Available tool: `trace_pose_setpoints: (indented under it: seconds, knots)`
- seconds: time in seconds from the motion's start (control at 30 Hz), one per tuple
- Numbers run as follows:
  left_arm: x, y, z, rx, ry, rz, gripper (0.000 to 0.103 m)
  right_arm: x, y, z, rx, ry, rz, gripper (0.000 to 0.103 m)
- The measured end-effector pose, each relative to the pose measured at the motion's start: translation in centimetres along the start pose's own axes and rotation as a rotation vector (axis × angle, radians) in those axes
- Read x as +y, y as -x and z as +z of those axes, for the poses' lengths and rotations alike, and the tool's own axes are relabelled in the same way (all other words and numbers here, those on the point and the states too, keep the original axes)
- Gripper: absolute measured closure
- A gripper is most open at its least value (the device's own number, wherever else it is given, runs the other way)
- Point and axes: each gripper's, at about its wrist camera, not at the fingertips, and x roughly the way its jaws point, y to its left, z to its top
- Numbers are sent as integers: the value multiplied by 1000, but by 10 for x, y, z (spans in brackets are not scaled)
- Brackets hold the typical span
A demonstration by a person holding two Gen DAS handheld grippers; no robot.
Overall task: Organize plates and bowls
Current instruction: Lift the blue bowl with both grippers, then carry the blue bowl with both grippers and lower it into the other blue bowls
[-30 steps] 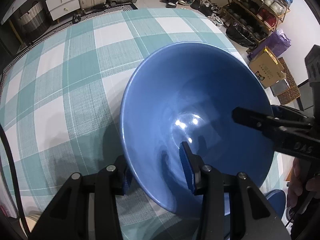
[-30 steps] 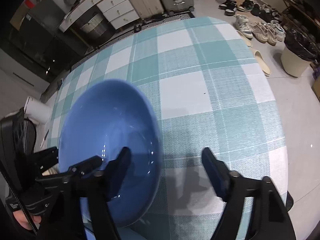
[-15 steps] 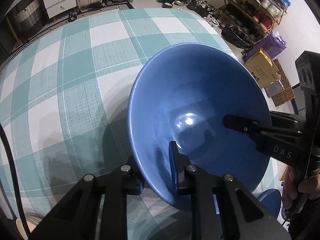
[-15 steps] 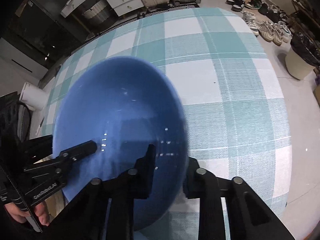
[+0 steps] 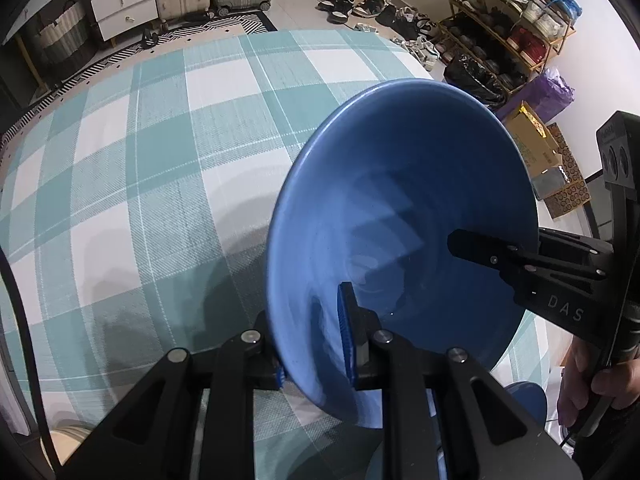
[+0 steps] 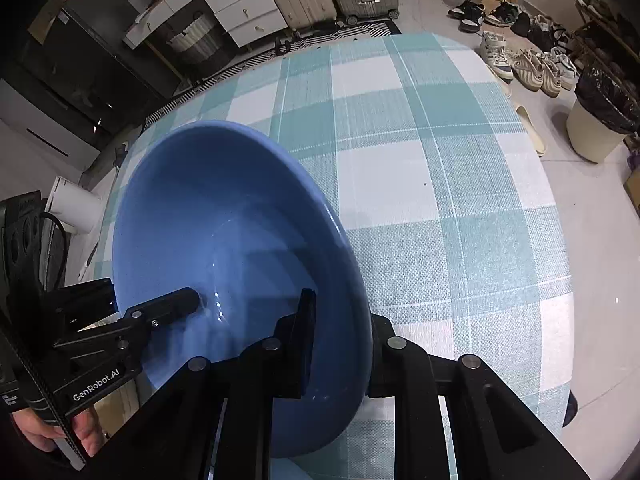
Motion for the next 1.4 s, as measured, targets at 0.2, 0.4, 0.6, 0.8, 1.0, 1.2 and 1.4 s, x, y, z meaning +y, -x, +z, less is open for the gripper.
trace_pose_setpoints:
  seconds: [0.2,0.4,0.6,0.8,1.0,1.2,1.4]
  knots:
    - [8,-11,1,32,28,-13,85,0,-11,1,28,-1,-2,88]
    - [12,-15,-2,48,44,-25,91,-6,-25,0,72,-12,18,95]
    - [8,-13,0,90,20,-14,91,-16,-27,1,110,-88,78,95]
    - [4,-4,6,133,10,-23,91,-19,-19,2,112,-137,106,95]
    - [-2,12,9,132,-6,-19,91,-17,0,1,71,-152,121,95]
    - [0,20,8,148,-8,-23,91,-10,9,0,73,-147,126,95]
    - [-5,35,4,140,-21,-11,91,-6,21,-4,61,-143,129,95]
